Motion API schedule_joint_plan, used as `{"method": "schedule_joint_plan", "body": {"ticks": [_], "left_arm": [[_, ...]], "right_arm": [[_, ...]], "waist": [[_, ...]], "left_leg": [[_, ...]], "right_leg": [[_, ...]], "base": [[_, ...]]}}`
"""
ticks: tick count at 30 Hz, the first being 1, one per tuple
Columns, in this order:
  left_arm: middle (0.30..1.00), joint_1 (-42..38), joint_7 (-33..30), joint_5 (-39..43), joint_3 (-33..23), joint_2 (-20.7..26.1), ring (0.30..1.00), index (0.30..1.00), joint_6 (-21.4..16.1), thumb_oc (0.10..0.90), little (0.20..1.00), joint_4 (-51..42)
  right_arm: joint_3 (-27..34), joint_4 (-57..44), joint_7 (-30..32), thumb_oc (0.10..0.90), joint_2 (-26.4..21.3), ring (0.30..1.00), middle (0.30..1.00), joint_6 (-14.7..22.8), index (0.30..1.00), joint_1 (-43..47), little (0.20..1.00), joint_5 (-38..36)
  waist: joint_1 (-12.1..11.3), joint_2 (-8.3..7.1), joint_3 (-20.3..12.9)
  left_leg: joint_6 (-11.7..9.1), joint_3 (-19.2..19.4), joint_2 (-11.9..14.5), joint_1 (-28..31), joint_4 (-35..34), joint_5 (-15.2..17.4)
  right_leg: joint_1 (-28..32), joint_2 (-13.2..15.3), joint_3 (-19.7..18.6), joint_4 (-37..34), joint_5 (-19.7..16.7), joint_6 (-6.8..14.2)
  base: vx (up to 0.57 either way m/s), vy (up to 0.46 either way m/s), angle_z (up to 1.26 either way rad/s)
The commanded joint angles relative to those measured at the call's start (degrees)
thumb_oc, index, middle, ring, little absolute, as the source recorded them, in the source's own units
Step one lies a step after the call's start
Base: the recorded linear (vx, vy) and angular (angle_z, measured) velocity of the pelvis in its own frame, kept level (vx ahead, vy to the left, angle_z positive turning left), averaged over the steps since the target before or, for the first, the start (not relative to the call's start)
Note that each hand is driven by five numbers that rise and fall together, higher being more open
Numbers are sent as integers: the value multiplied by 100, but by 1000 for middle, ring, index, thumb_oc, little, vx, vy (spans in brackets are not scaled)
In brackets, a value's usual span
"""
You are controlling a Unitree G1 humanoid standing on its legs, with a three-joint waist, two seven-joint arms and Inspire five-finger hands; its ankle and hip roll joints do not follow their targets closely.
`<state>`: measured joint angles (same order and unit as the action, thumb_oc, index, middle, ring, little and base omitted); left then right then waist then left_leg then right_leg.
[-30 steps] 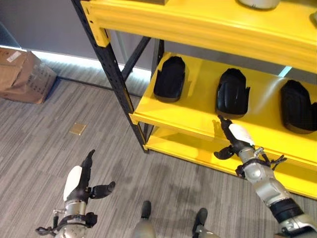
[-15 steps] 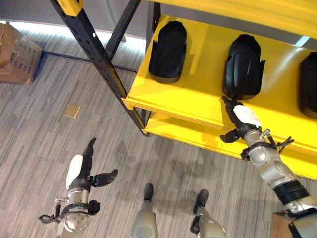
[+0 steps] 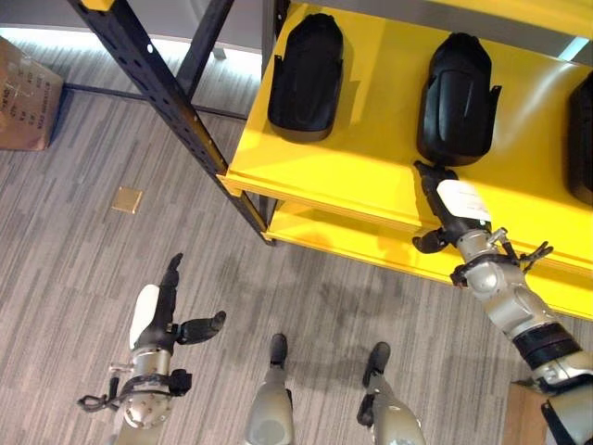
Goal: Move parts from the plastic box to the shelf.
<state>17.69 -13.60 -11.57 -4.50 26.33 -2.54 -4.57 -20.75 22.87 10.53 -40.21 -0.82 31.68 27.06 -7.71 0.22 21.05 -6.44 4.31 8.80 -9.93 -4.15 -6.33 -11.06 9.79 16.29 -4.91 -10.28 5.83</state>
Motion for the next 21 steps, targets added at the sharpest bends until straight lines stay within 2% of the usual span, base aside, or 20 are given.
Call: {"method": "schedule_joint_plan", "body": {"ticks": [1,5,7,10,21], "left_arm": [[1000,71,-460,20,-247,515,1000,1000,-359,900,1000,-459],[1000,40,-527,-14,-297,405,1000,1000,-297,900,1000,-428],[1000,47,-601,-122,-431,302,1000,1000,-182,900,1000,-433],[1000,126,-606,-267,-478,277,1000,1000,-142,900,1000,-510],[1000,187,-742,-670,-525,412,1000,1000,-185,900,1000,-852]], "right_arm": [[-204,260,80,900,-48,1000,1000,-58,1000,640,1000,149],[100,-200,110,900,232,1000,1000,-24,1000,183,1000,78],[703,-1140,150,900,609,1000,1000,110,1000,-784,1000,-192],[954,-1667,69,900,816,1000,1000,221,1000,-1423,1000,-385],[1354,-2545,74,900,1089,1000,1000,485,1000,-2618,1000,-929]], "waist": [[48,-189,-186],[101,-209,-221],[239,-260,-271],[334,-312,-314],[610,-468,-403]], "left_leg": [[402,-44,-123,-311,234,154],[409,-45,-128,-280,208,171],[411,-20,-116,-191,173,224],[418,4,-111,-172,172,218],[390,153,-59,40,101,288]], "right_leg": [[171,475,-84,709,848,279],[202,475,-83,672,852,286],[269,470,-98,653,899,294],[293,468,-83,623,874,295],[370,423,-183,553,884,333]], "base": [[0,0,0],[8,1,1],[34,9,4],[-12,9,0],[-6,5,-3]]}}
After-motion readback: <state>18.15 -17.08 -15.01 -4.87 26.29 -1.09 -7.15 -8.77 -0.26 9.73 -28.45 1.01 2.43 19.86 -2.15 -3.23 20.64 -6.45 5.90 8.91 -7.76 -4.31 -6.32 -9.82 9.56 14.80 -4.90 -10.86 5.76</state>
